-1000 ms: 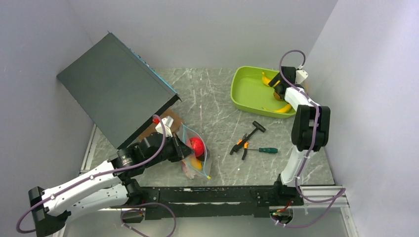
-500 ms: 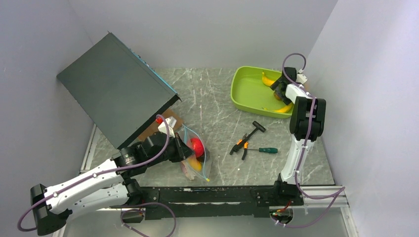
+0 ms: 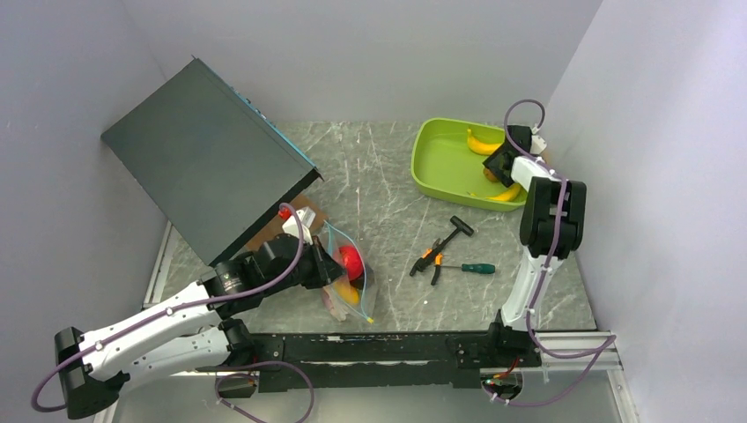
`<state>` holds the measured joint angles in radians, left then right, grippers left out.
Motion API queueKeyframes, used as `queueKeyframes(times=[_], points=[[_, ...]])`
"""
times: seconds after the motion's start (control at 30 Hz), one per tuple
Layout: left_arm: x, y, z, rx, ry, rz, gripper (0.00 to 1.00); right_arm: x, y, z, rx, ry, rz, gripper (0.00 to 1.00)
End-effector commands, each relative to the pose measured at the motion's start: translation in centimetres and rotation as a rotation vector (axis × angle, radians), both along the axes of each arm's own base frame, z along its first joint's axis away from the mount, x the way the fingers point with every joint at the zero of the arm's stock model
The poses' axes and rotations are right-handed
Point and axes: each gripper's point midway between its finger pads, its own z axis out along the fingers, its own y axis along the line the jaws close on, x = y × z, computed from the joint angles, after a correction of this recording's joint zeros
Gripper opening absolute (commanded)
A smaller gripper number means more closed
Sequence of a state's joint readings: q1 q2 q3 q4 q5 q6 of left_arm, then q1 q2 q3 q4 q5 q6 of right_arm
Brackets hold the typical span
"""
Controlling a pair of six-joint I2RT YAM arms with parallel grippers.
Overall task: Place the food in the zip-top bag and seal the zipper
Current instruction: Pick up the fake vegetable from the bin, then place the fake vegetable in the zipper food storage bag.
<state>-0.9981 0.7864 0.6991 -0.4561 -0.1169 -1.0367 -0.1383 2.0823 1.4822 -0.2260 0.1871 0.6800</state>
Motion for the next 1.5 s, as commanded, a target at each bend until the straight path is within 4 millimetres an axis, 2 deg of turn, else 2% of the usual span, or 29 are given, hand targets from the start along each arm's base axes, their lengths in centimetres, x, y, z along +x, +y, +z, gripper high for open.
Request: queueKeyframes(times=[0.0, 0.07, 0.17, 0.3, 0.5, 0.63, 0.73, 0.83, 1.03, 1.3, 1.4, 1.47], points=[[0.1, -0.3, 2.0, -0.038, -0.023, -0.002, 0.00, 0.0, 1.8, 7.5, -0.019, -0.193, 0.072, 0.04], [0.1, -0.2, 1.9, -0.046, -0.020, 0.001, 0.00, -0.7, 2.8, 8.9, -0.033, -0.214, 0.107, 0.00], [0.0, 0.2, 1.9, -0.048, -0.018, 0.014, 0.00, -2.0, 4.5, 11.0, -0.044, -0.239, 0.149, 0.00], [0.2, 0.8, 2.0, -0.042, -0.030, 0.038, 0.00, -4.3, 8.3, 14.1, -0.024, -0.331, 0.242, 0.00], [0.2, 1.8, 2.0, -0.030, -0.014, 0.080, 0.00, -8.4, 17.8, 16.1, 0.025, -0.388, 0.443, 0.00], [0.0, 2.1, 2.0, -0.043, -0.003, 0.095, 0.00, -11.9, 23.8, 17.8, 0.030, -0.454, 0.601, 0.00], [0.0, 1.9, 2.1, -0.049, 0.006, 0.093, 0.00, -15.0, 28.0, 18.9, 0.054, -0.483, 0.753, 0.00], [0.0, 1.6, 2.1, -0.052, 0.014, 0.092, 0.00, -18.9, 31.7, 19.6, 0.049, -0.509, 0.910, 0.00], [0.2, 1.0, 2.7, -0.063, 0.011, 0.077, 0.00, -25.5, 34.2, 21.3, 0.053, -0.597, 1.136, 0.00], [0.9, -0.4, 3.6, -0.032, -0.006, 0.048, 0.00, -35.5, 37.3, 25.7, 0.280, -0.845, 1.480, 0.00], [1.2, -1.4, 3.7, -0.029, 0.001, 0.029, 0.00, -38.5, 39.1, 26.1, 0.386, -0.849, 1.566, 0.00], [1.2, -2.0, 3.6, -0.030, 0.010, 0.012, 0.00, -39.8, 39.9, 25.9, 0.443, -0.842, 1.592, 0.00]])
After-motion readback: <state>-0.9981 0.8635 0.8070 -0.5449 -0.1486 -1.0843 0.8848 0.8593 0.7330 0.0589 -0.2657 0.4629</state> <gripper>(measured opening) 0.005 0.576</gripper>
